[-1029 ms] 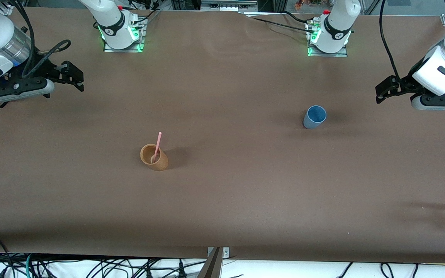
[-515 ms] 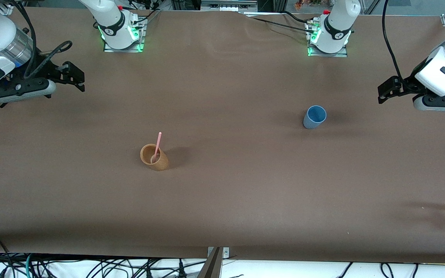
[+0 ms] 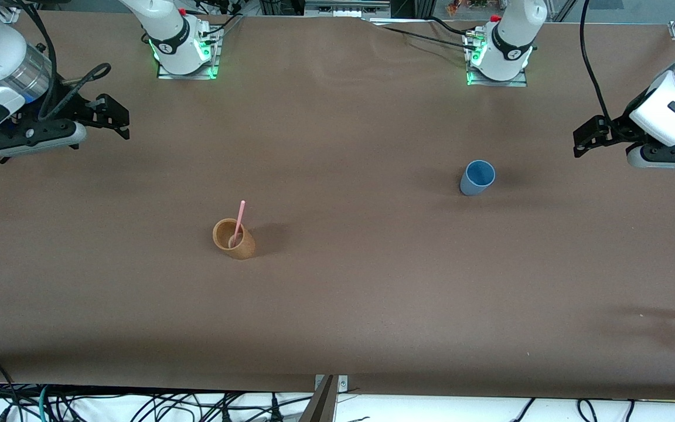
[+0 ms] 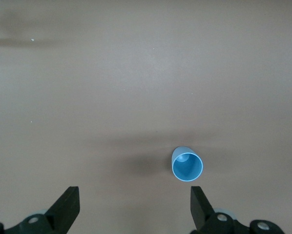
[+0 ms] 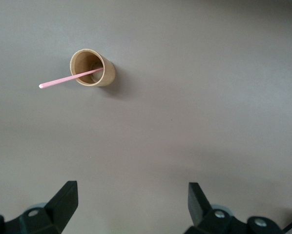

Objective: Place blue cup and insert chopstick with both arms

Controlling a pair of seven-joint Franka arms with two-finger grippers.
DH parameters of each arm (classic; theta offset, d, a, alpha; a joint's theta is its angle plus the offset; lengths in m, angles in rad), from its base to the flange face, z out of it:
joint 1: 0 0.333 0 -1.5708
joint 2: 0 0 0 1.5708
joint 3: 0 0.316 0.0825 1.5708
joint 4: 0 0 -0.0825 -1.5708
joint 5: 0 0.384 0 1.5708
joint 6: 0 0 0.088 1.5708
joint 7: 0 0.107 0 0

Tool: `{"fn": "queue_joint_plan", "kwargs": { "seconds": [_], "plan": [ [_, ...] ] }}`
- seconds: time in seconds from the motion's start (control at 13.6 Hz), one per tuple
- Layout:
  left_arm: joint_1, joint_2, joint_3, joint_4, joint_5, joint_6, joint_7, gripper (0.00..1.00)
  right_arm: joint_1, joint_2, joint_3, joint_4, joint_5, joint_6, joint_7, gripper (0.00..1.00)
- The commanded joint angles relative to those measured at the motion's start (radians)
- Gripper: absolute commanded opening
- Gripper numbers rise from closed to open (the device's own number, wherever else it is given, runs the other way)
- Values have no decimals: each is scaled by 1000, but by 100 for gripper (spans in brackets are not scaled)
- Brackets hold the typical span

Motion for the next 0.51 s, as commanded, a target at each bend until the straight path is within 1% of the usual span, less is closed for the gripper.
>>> {"fn": "queue_joint_plan", "kwargs": {
  "seconds": [0.0,0.44],
  "plan": [
    [7,12,2,26,-26,-15,24,100,-3,-16,4,-18,10,12,-11,100],
    [5,13,2,31,-26,-15,24,100,-1,-16,4,-18,10,12,-8,100]
  ]
}}
